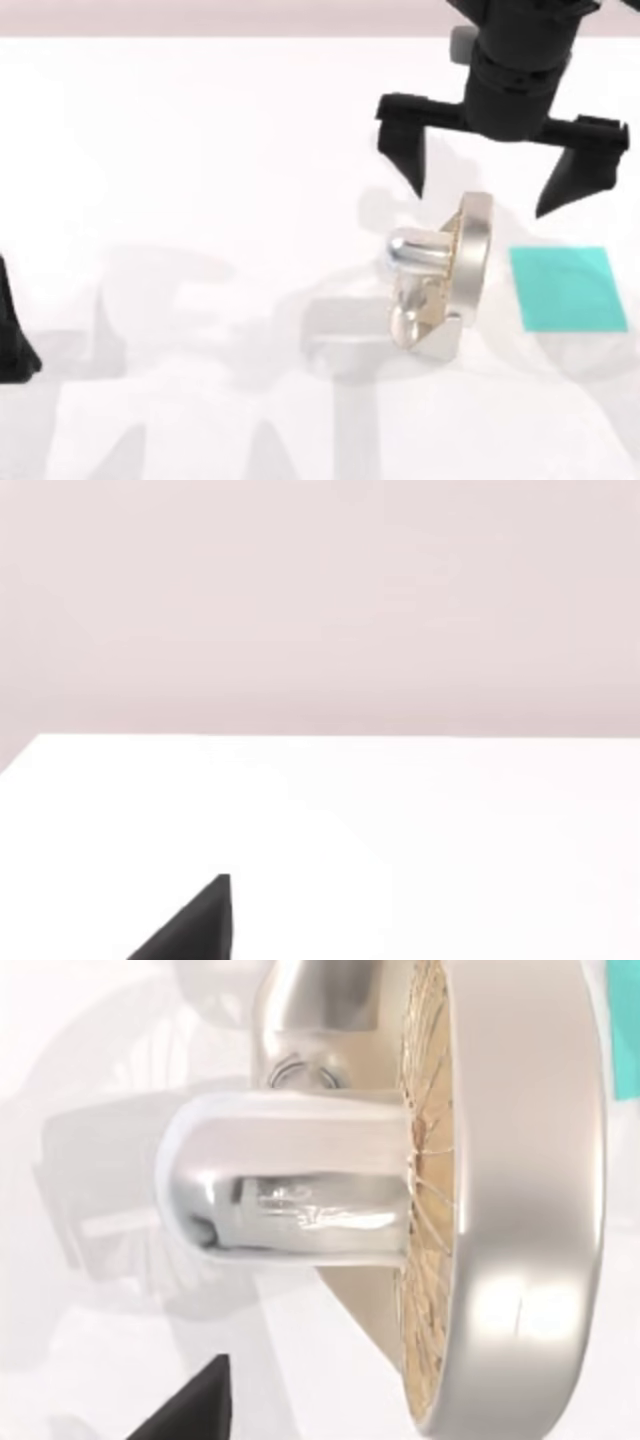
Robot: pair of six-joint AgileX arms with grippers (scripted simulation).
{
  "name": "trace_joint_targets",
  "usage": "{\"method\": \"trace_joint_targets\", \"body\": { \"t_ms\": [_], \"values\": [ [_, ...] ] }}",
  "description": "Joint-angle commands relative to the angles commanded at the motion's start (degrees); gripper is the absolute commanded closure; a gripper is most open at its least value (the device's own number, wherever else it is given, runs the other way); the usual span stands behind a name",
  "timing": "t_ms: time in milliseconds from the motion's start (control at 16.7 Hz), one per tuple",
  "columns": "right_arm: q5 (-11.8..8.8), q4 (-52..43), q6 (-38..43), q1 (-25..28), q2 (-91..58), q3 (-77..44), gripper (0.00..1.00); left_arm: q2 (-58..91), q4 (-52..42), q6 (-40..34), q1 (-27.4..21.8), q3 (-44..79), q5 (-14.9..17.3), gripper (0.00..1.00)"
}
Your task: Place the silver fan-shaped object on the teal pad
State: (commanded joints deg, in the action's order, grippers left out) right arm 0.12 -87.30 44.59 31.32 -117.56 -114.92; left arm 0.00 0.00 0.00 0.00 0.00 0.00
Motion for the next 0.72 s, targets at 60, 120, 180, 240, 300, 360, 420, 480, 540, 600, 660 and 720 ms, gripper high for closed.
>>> {"method": "trace_joint_targets", "body": {
  "t_ms": [60,120,180,240,300,360,420,480,540,600,660,720],
  "values": [
    [0.0,0.0,0.0,0.0,0.0,0.0,0.00,0.0,0.0,0.0,0.0,0.0,0.0,0.00],
    [0.0,0.0,0.0,0.0,0.0,0.0,0.00,0.0,0.0,0.0,0.0,0.0,0.0,0.00],
    [0.0,0.1,-0.1,-0.3,0.1,0.2,0.00,0.0,0.0,0.0,0.0,0.0,0.0,0.00],
    [0.0,0.3,-0.1,-0.3,0.1,0.4,0.00,0.0,0.0,0.0,0.0,0.0,0.0,0.00],
    [0.0,1.1,-0.1,-0.2,0.2,1.1,0.00,0.0,0.0,0.0,0.0,0.0,0.0,0.00],
    [0.0,2.3,-0.2,-0.1,0.3,2.5,0.00,0.0,0.0,0.0,0.0,0.0,0.0,0.00],
    [0.0,3.8,-0.2,-0.1,0.5,4.3,0.00,0.0,0.0,0.0,0.0,0.0,0.0,0.00],
    [0.0,5.6,-0.1,-0.1,0.7,6.2,0.00,0.0,0.0,0.0,0.0,0.0,0.0,0.00],
    [0.0,7.4,-0.1,-0.1,0.8,8.2,0.00,0.0,0.0,0.0,0.0,0.0,0.0,0.00],
    [0.0,9.1,0.0,0.0,1.0,10.1,0.00,0.0,0.0,0.0,0.0,0.0,0.0,0.00],
    [0.0,10.6,0.0,0.1,1.1,11.7,0.00,0.0,0.0,0.0,0.0,0.0,0.0,0.00],
    [0.0,11.5,0.1,0.1,1.1,12.7,0.00,0.0,0.0,0.0,0.0,0.0,0.0,0.00]
  ]
}}
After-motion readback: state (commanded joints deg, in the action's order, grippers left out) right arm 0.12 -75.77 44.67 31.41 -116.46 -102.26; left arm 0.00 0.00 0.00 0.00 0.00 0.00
